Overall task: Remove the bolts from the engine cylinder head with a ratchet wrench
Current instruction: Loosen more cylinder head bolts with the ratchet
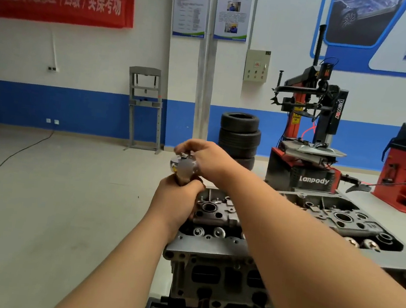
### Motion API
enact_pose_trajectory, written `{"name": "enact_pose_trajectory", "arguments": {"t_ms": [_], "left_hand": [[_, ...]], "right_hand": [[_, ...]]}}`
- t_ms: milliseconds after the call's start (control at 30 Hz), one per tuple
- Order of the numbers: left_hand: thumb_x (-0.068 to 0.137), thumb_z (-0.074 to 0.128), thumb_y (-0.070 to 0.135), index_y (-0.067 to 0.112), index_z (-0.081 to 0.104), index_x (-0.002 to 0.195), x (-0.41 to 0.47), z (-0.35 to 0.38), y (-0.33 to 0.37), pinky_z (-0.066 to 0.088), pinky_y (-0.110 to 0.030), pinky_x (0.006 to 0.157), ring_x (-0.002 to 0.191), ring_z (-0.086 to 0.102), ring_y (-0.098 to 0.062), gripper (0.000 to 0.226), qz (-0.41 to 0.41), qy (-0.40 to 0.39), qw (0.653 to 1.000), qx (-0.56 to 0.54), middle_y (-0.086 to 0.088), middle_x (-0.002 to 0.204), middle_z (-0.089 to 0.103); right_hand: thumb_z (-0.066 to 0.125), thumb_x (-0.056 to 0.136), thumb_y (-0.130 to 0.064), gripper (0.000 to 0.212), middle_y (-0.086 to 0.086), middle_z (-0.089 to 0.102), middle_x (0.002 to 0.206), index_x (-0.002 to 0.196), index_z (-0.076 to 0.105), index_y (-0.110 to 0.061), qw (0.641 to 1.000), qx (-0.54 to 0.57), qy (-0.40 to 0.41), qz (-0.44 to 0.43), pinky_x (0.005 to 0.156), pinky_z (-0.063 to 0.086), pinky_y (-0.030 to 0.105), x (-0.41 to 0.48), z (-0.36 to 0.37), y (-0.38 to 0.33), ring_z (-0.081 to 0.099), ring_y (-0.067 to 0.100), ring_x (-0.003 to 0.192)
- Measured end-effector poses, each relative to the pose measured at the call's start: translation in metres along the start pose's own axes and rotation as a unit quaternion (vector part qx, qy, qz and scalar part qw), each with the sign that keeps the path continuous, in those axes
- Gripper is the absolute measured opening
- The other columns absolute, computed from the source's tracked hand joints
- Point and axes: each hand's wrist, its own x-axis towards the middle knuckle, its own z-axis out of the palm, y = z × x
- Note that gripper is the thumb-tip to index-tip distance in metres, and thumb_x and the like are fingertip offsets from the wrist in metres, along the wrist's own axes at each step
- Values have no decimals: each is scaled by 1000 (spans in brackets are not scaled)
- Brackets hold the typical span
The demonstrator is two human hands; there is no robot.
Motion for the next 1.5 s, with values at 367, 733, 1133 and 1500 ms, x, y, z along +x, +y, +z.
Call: {"name": "enact_pose_trajectory", "arguments": {"t_ms": [367, 733, 1133, 1500], "left_hand": [[63, 49, 22, 15, 55, 71, -1, 7, 0, 36, -41, 60, 58, 38, -27, 13, 18, 51, 997, 58, -11, 57, 42], [77, 52, 12, 14, 51, 62, 1, 3, -7, 32, -32, 53, 52, 36, -20, 15, 51, 30, 994, 93, -5, 50, 42], [75, 48, 14, 16, 47, 65, 3, 4, -6, 38, -36, 54, 49, 41, -22, 10, 33, 42, 995, 78, -5, 48, 42], [84, 47, 5, 11, 53, 70, 3, 3, -7, 30, -12, 34, 40, 44, -9, 16, 102, 58, 967, 224, 0, 50, 51]], "right_hand": [[52, 85, -22, 35, -3, 56, 108, 119, 48, -26, 801, -595, 54, -39, 80, 28, 38, -84, -27, -31, 37, 24, 102], [51, 87, -29, 12, -3, 42, 61, 81, 50, -18, 819, -557, 133, -46, 47, 23, 25, -83, -19, -30, 40, 17, 50], [51, 86, -25, 22, -6, 44, 72, 69, 38, -24, 877, -460, 110, -81, 84, 29, 38, -22, -5, -1, 41, 22, 83], [62, 78, -34, 50, 7, 54, 91, 120, 50, -11, 758, -618, 156, -140, 52, 18, 29, -139, -2, -27, 30, 21, 69]]}}
